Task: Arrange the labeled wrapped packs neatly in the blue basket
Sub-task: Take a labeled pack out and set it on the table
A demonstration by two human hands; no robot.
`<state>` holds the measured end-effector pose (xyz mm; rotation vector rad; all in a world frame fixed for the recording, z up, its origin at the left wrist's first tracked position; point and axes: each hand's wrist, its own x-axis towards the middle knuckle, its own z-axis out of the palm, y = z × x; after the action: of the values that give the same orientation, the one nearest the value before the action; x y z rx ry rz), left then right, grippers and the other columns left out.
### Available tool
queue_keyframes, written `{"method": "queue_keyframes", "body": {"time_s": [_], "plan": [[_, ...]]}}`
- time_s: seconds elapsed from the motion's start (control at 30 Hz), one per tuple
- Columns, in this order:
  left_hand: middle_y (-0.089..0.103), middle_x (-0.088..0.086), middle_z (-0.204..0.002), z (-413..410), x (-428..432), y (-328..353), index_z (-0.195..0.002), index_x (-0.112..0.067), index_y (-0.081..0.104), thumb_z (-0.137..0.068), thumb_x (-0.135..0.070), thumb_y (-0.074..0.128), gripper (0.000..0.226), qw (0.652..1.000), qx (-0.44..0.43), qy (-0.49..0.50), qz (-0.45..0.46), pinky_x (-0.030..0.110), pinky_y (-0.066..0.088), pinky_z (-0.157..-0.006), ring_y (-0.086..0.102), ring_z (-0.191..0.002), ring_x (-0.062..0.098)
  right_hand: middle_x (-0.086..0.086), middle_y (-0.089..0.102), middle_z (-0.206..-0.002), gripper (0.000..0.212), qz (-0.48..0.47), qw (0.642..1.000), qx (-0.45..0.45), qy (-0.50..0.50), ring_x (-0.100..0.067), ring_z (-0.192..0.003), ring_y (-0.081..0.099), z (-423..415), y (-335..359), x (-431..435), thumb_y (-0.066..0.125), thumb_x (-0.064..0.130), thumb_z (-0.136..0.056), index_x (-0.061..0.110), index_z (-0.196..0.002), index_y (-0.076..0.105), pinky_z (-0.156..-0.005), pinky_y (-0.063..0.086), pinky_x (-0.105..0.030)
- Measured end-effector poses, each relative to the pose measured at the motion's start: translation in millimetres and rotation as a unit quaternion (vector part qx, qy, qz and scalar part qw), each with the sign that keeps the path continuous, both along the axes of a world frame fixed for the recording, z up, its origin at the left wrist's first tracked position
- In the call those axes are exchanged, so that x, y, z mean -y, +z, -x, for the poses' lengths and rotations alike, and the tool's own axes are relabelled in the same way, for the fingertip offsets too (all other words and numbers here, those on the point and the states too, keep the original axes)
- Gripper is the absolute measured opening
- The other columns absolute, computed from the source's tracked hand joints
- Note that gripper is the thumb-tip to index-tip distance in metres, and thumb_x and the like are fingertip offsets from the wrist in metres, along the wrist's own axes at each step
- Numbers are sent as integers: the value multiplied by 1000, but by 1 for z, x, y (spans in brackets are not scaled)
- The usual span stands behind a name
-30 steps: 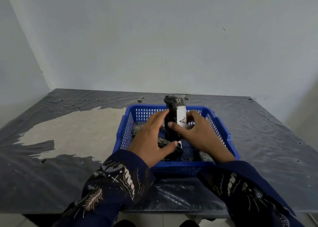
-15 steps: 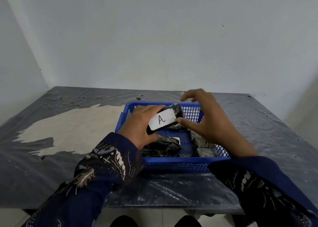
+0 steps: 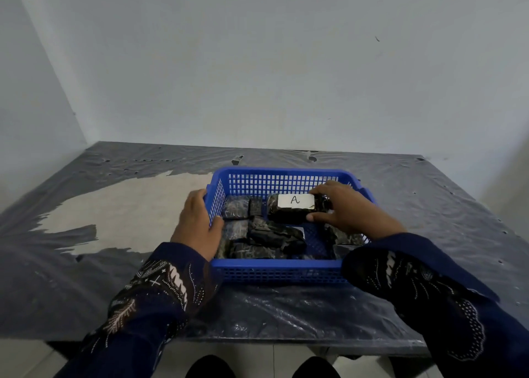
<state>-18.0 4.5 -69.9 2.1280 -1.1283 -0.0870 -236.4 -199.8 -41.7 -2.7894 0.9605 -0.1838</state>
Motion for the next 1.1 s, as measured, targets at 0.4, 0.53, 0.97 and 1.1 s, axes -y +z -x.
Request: {"method": "queue_keyframes", "body": {"time_s": [0.4, 0.53, 0.97, 1.1], "plan": [[60, 13, -119, 2, -1, -4, -148, -23, 15, -99, -10, 41, 58, 997, -72, 16, -15, 28, 35, -53, 53, -65, 16, -3, 63, -129, 56, -24, 998, -64, 14, -22, -111, 60, -20, -3, 3, 76, 43, -85, 19, -132, 58, -91, 50, -35], [60, 14, -118, 3, 0, -5, -149, -23, 14, -99, -9, 41, 58, 997, -69, 22, -18, 25, 33, -49, 51, -63, 16, -6, 59, -135, 61, -22, 995, -95, 14, -25, -121, 56, -20, -3, 4, 72, 42, -88, 16, -140, 55, -101, 46, -37], [59, 14, -124, 5, -1, -4, -148, -22, 16, -97, -8, 42, 58, 998, -57, 24, -17, 30, 38, -64, 53, -75, 23, -14, 43, -145, 65, -11, 986, -166, -14, -33, -131, 48, -30, -8, -6, 65, 35, -95, 13, -150, 38, -108, 41, -40], [60, 16, -119, 5, -1, -3, -148, -22, 16, -97, -7, 41, 58, 998, -58, 23, -18, 30, 34, -62, 50, -72, 24, -8, 44, -146, 69, 19, 999, -47, 4, -29, -135, 41, -25, -4, -26, 65, 42, -94, 16, -152, 36, -112, 39, -43]]}}
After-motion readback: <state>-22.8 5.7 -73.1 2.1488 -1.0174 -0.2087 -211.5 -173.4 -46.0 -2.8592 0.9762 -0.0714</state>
